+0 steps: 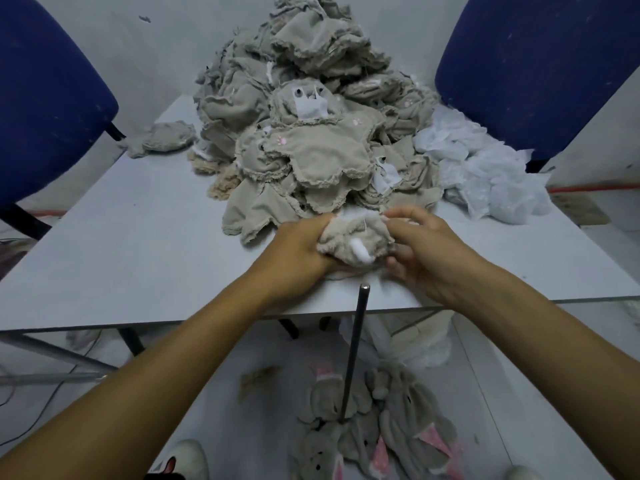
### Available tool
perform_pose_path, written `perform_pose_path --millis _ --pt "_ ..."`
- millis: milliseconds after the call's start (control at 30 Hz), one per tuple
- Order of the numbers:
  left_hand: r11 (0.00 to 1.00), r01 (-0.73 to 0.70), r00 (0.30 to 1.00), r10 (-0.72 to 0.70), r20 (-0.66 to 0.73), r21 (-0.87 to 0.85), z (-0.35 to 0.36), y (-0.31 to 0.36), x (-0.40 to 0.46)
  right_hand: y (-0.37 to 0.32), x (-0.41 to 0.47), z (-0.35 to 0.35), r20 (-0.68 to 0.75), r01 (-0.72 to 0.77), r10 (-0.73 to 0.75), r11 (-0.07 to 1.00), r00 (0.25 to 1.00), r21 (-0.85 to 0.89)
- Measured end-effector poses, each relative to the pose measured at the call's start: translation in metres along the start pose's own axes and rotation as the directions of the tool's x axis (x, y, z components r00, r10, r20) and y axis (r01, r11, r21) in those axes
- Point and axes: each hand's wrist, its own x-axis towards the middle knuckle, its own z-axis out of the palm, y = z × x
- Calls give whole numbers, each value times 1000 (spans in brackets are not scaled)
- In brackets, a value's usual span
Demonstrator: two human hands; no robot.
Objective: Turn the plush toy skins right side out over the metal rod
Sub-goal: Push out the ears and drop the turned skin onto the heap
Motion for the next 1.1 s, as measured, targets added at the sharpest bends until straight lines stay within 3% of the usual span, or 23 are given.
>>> perform_pose_path --millis 67,100,133,167,200,267,300,333,367,467,633,767,933,1033,1100 --pt "988 91 995 -95 -25 -128 2 -3 3 -3 -4 -2 12 14 -16 987 1000 159" --pt "974 140 989 -148 -30 -180 2 -5 5 -2 -7 -4 8 73 -76 985 997 155" --pt "959 178 981 -190 -33 -218 3 -7 6 0 -9 -4 -9 194 -194 981 981 26" --pt "948 199 976 -215 -38 -248 4 -8 7 4 -12 -6 -6 366 -375 907 927 -209" --pt "940 205 973 -226 -47 -273 6 -7 8 9 -15 -6 67 518 -551 728 832 -450" --pt "938 199 972 -226 -67 -284 8 -3 9 20 -18 -3 283 670 -708 352 647 -653" --pt "938 200 973 -225 -58 -284 8 -3 9 25 -19 0 335 691 -723 266 604 -672" --pt "934 205 973 -226 -41 -293 8 -3 9 28 -19 3 338 694 -734 246 590 -677" --pt "929 210 973 -228 -24 -306 7 -3 9 30 -18 6 302 682 -741 277 601 -677" --pt "909 226 972 -234 20 -350 4 -7 7 29 -14 6 124 613 -703 502 700 -610" --pt "904 227 974 -203 104 -361 0 -5 1 25 -8 5 175 587 -659 479 732 -653" --pt "914 230 971 -196 133 -333 0 -3 -3 19 -9 6 100 476 -490 744 866 -469" --pt "957 233 970 -215 117 -170 5 -3 -3 8 -11 1 139 411 -395 776 908 -478" --pt "978 204 979 -202 36 -49 7 -1 -4 4 -8 -1 86 333 -332 826 939 -455" --pt "984 168 985 -170 -34 -58 7 1 -5 5 -7 -2 53 348 -362 833 931 -431"
